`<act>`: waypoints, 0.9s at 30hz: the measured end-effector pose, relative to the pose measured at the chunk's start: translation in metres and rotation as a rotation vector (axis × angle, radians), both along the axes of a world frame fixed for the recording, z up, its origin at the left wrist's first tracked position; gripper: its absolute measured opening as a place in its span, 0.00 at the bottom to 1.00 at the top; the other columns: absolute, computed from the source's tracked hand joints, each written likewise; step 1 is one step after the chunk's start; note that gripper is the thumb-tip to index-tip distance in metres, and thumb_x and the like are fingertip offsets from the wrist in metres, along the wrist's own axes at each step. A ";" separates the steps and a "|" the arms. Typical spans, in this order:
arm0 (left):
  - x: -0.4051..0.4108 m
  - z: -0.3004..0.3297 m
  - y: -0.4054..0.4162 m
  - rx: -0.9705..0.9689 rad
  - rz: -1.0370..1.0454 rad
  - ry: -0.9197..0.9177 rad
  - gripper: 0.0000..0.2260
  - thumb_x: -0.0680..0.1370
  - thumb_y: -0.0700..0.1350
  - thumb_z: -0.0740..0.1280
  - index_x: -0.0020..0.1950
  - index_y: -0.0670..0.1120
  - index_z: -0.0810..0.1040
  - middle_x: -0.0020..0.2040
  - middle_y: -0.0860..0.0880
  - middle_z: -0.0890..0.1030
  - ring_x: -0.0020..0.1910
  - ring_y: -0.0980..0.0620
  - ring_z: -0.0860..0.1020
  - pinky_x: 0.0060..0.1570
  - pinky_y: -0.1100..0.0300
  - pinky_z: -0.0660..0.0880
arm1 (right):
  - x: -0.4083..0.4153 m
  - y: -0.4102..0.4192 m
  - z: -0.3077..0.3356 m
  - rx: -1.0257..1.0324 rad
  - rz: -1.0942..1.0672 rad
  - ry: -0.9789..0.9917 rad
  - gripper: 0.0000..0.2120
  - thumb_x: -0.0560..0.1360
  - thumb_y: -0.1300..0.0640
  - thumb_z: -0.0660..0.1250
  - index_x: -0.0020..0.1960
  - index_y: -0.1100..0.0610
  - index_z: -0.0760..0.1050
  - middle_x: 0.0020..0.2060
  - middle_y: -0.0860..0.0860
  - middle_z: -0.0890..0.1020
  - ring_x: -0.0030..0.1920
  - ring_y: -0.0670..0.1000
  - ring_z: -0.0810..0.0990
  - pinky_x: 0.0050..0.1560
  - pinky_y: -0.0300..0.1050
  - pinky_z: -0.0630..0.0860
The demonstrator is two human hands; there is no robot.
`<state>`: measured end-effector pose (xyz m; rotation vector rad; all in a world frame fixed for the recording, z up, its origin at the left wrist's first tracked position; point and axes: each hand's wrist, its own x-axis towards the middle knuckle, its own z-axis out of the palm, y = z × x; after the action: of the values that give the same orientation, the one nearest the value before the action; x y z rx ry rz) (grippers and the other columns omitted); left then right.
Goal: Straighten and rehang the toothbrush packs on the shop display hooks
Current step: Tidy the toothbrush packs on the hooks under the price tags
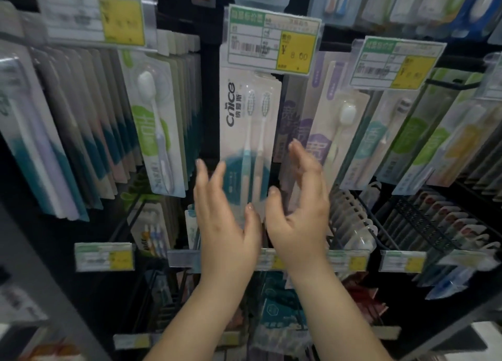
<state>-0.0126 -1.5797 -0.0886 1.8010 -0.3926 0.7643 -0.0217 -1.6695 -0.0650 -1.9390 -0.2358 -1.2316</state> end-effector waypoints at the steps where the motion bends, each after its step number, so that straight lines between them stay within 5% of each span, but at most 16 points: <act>1: 0.001 -0.001 0.002 -0.026 -0.042 0.072 0.27 0.78 0.43 0.61 0.72 0.56 0.53 0.75 0.52 0.54 0.73 0.60 0.51 0.70 0.72 0.49 | 0.002 0.004 -0.001 0.039 0.038 0.076 0.27 0.73 0.61 0.60 0.72 0.57 0.61 0.66 0.48 0.68 0.69 0.45 0.66 0.70 0.49 0.66; 5: 0.003 -0.007 0.010 -0.072 -0.137 0.159 0.28 0.77 0.39 0.63 0.73 0.54 0.55 0.70 0.57 0.63 0.68 0.66 0.60 0.63 0.80 0.56 | 0.010 0.009 -0.004 0.171 0.149 0.300 0.29 0.73 0.58 0.60 0.74 0.52 0.57 0.70 0.48 0.67 0.71 0.43 0.64 0.70 0.51 0.65; 9: -0.003 -0.012 0.007 -0.036 -0.108 0.100 0.25 0.77 0.38 0.62 0.73 0.49 0.60 0.69 0.52 0.69 0.68 0.60 0.66 0.65 0.72 0.61 | 0.013 0.008 -0.008 0.226 0.179 0.344 0.29 0.73 0.55 0.60 0.73 0.54 0.58 0.69 0.48 0.68 0.70 0.45 0.65 0.69 0.52 0.66; 15: -0.010 -0.024 -0.003 0.117 -0.094 -0.128 0.25 0.75 0.41 0.57 0.72 0.42 0.58 0.68 0.49 0.66 0.70 0.61 0.61 0.68 0.72 0.55 | 0.012 0.002 0.000 0.254 0.160 0.377 0.32 0.71 0.48 0.63 0.73 0.52 0.59 0.69 0.46 0.68 0.69 0.43 0.66 0.69 0.50 0.67; 27: 0.000 -0.031 -0.002 0.155 -0.102 -0.177 0.25 0.76 0.41 0.56 0.73 0.44 0.57 0.69 0.50 0.65 0.70 0.54 0.62 0.70 0.68 0.55 | 0.018 -0.001 0.000 0.259 0.134 0.381 0.31 0.71 0.48 0.63 0.72 0.52 0.61 0.68 0.47 0.70 0.68 0.44 0.68 0.69 0.51 0.67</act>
<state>-0.0127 -1.5816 -0.1200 1.8466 -0.6709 0.8431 -0.0038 -1.6701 -0.0651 -1.8533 -0.0073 -0.7462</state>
